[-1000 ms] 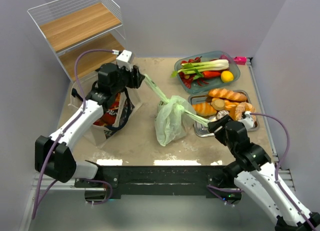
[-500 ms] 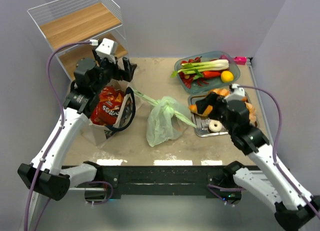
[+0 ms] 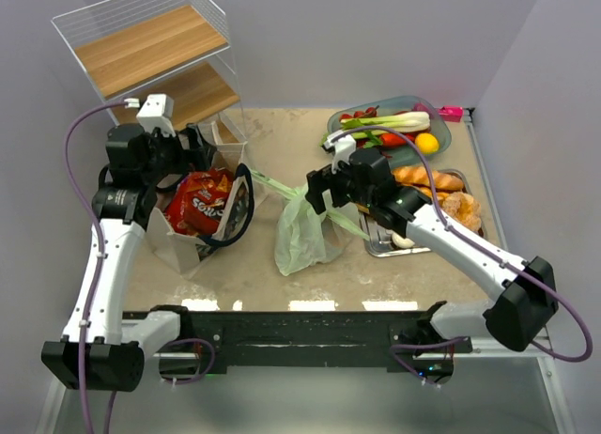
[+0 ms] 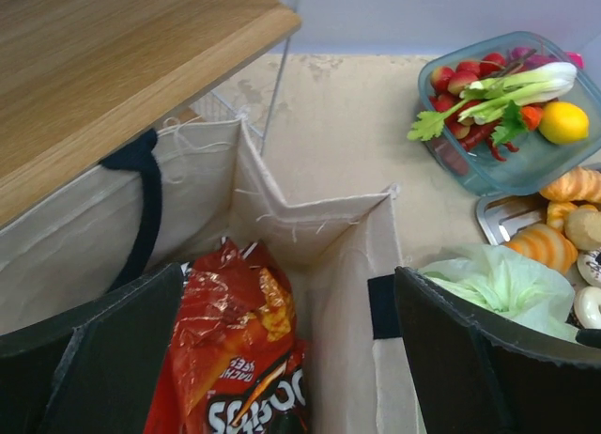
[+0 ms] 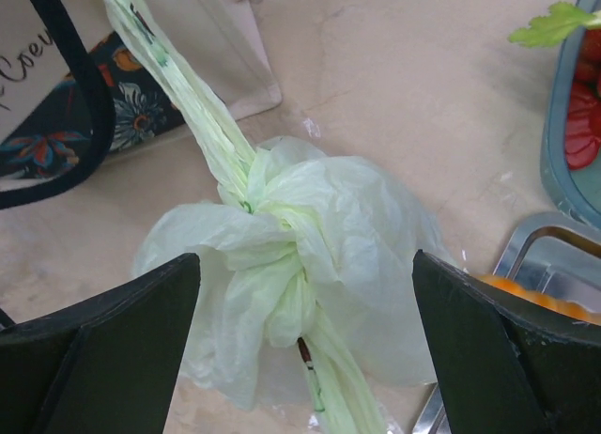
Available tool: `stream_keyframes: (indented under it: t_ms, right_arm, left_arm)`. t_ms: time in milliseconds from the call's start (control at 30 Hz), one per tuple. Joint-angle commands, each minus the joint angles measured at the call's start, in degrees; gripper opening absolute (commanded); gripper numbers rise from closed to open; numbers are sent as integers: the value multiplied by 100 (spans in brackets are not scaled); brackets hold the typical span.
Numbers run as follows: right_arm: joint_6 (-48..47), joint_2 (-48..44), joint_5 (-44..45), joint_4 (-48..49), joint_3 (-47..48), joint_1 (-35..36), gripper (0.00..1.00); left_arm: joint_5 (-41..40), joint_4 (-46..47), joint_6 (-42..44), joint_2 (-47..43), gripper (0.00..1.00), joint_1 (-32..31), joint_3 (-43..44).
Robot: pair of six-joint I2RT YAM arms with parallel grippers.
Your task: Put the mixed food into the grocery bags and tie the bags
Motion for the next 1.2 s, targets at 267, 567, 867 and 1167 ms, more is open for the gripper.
stream_keyframes:
  t_ms: [267,567,867,1167]
  right_arm:
    - [-1532,657,-901,511,214,37,99]
    - [-1489,1009,-1077,203,-31,81,99]
    - [-1102,1238,-797,-104,-216,152,66]
    - [-74,509,48,-1468,2313,196,0]
  left_arm:
    - [-1358,-643,32,-346,100,114,382]
    - [-1666,-915,164,-390,100,114,593]
    - [-1947,-950,243,-478,100,114,628]
    - [-2904,-880,550,-750,100,114,735]
